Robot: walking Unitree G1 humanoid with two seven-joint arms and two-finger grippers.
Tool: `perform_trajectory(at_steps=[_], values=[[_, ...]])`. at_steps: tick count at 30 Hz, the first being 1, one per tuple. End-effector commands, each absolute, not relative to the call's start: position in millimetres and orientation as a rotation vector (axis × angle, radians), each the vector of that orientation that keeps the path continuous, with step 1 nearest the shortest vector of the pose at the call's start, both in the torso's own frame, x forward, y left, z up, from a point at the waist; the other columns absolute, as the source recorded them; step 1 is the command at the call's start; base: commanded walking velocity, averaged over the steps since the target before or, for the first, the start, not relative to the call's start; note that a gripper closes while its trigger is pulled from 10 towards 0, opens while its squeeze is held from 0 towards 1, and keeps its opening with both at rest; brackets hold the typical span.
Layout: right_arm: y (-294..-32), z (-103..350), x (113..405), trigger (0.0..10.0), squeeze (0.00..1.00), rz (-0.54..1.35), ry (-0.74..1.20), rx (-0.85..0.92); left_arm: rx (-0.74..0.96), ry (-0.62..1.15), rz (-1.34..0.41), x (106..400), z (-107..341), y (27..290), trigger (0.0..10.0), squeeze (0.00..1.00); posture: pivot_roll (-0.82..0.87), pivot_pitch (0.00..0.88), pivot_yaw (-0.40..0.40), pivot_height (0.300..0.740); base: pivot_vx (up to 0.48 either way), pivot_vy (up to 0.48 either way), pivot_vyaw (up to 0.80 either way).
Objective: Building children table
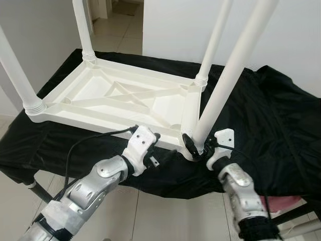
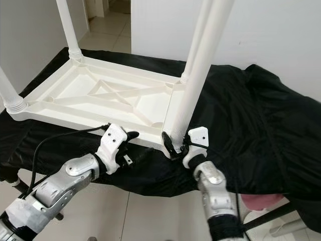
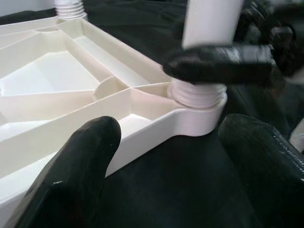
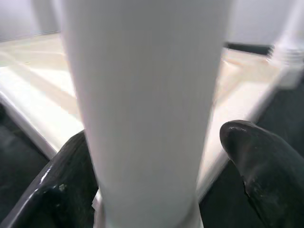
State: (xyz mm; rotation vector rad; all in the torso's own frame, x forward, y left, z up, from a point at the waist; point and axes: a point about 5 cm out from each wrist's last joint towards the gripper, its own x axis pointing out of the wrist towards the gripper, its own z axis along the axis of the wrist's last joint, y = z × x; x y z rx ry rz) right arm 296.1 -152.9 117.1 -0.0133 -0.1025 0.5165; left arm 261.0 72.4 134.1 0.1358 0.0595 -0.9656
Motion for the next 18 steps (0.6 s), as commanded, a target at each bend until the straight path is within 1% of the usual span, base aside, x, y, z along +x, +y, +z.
perform_trajectory(at_steps=[1, 4, 8, 9, 12, 13, 15, 16, 18], values=[[-148.6, 119.3, 299.2, 10.0, 0.00, 0.587, -0.106, -0.008, 0.140, 0.080, -1.222, 247.0, 133.4, 63.9, 10.0, 0.00, 0.00, 0.000, -0.056, 0.740, 0.000, 0.000, 0.00], [-144.9, 119.9, 307.9, 10.0, 0.00, 0.675, -0.084, -0.049, 0.140, 0.076, -1.216, 247.8, 134.9, 64.8, 10.0, 0.00, 0.01, 0.000, -0.060, 0.740, 0.000, 0.000, 0.00], [-144.1, 119.3, 310.3, 10.0, 0.00, 0.698, -0.076, -0.065, 0.143, 0.075, -1.214, 248.2, 135.2, 64.9, 10.0, 0.00, 0.01, 0.000, -0.060, 0.740, 0.000, 0.000, 0.00], [-142.8, 118.9, 312.4, 6.0, 0.00, 0.723, -0.067, -0.067, 0.144, 0.072, -1.211, 249.0, 136.0, 65.1, 10.0, 0.00, 0.01, 0.000, -0.056, 0.740, 0.000, 0.000, 0.00], [-142.8, 118.9, 312.4, 6.0, 0.00, 0.723, -0.067, -0.067, 0.144, 0.072, -1.211, 249.0, 136.0, 65.1, 10.0, 0.00, 0.01, 0.000, -0.056, 0.740, 0.000, 0.000, 0.00], [-142.1, 117.7, 314.7, 2.7, 0.00, 0.735, -0.057, -0.086, 0.144, 0.068, -1.207, 250.3, 137.0, 65.1, 10.0, 0.00, 0.01, 0.000, -0.055, 0.740, 0.000, 0.000, 0.00], [-142.1, 117.7, 314.7, 2.7, 0.00, 0.735, -0.057, -0.086, 0.144, 0.068, -1.207, 250.3, 137.0, 65.1, 10.0, 0.00, 0.01, 0.000, -0.055, 0.740, 0.000, 0.000, 0.00], [-143.1, 116.4, 316.5, 0.0, 0.00, 0.741, -0.049, -0.096, 0.145, 0.063, -1.203, 251.8, 138.2, 64.9, 10.0, 0.00, 0.01, 0.000, -0.059, 0.740, 0.000, 0.000, 0.00], [-143.1, 116.4, 316.5, 0.0, 0.00, 0.741, -0.049, -0.096, 0.145, 0.063, -1.203, 251.8, 138.2, 64.9, 10.0, 0.00, 0.01, 0.000, -0.059, 0.740, 0.000, 0.000, 0.00]])
